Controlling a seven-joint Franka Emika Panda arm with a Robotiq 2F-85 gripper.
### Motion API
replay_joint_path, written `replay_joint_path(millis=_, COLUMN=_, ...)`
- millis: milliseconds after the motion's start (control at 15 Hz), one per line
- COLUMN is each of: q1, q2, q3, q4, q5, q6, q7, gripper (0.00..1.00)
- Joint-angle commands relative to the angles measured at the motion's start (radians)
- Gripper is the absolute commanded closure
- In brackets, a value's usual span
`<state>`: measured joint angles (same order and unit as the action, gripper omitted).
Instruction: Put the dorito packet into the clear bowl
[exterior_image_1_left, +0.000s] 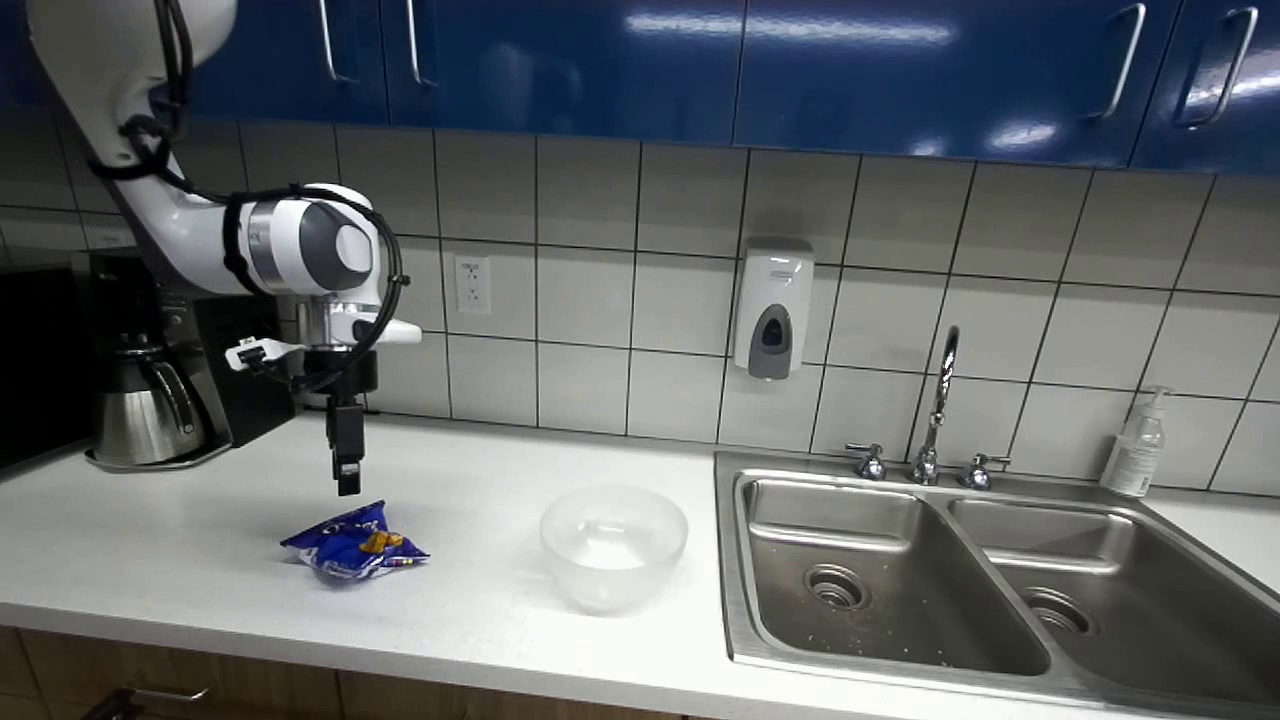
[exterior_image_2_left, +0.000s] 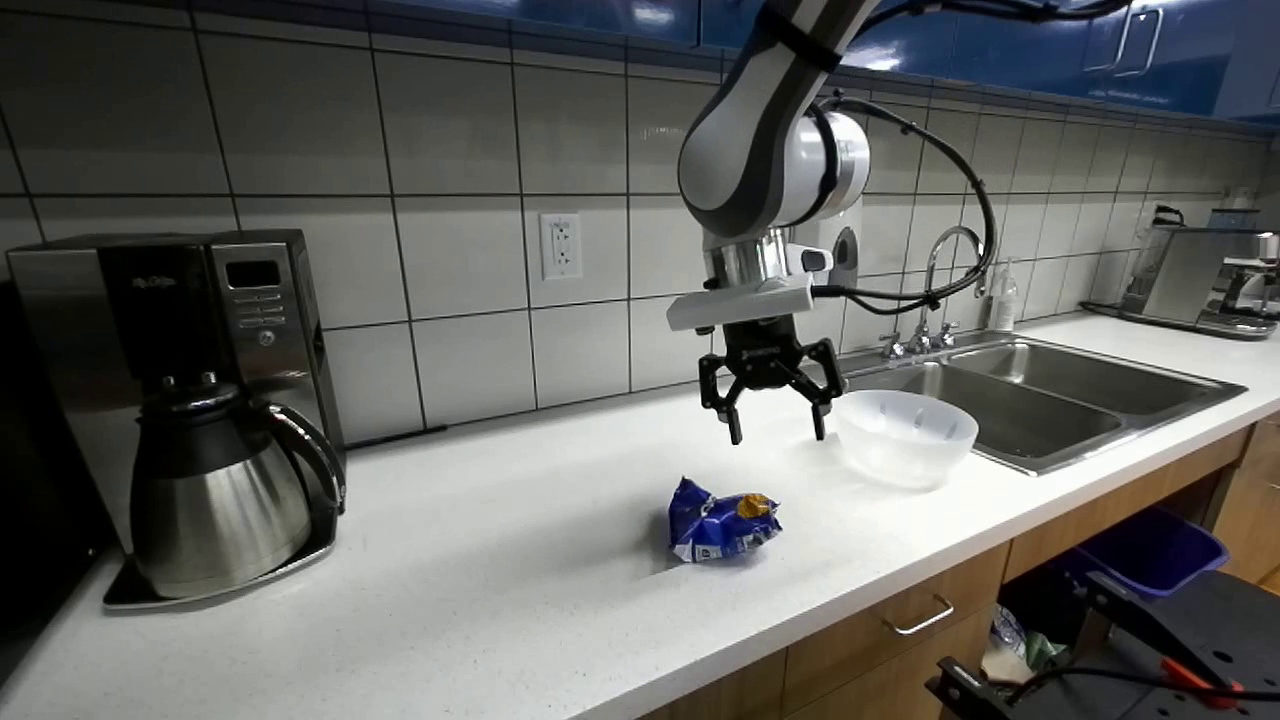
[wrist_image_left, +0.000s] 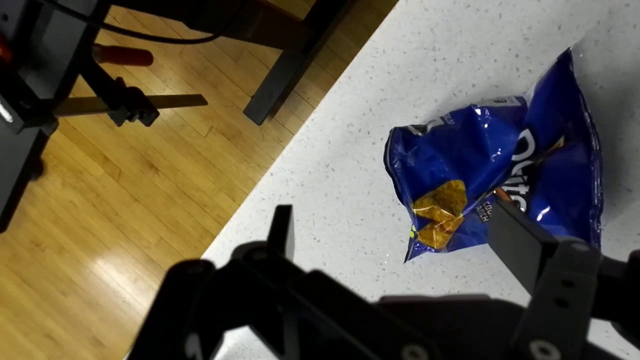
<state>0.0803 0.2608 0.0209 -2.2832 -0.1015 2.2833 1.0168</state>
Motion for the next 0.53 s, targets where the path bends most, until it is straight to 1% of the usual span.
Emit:
replay_joint_path(millis=0, q1=0.039, q2=0.083, q3=-0.030, q4=0.073, q5=-0.005, q6=-0.003, q7=0.092, gripper=0.00)
replay_joint_path(millis=200, q1=0.067, q2=0.130, q3=-0.043, q4=0.102, q5=-0.010, q6=0.016, q7=0.147, gripper=0.00)
replay_joint_path(millis=467, q1=0.094, q2=0.182, q3=-0.056, q4=0.138, q5=-0.009, q6=0.033, q7=0.180, gripper=0.00)
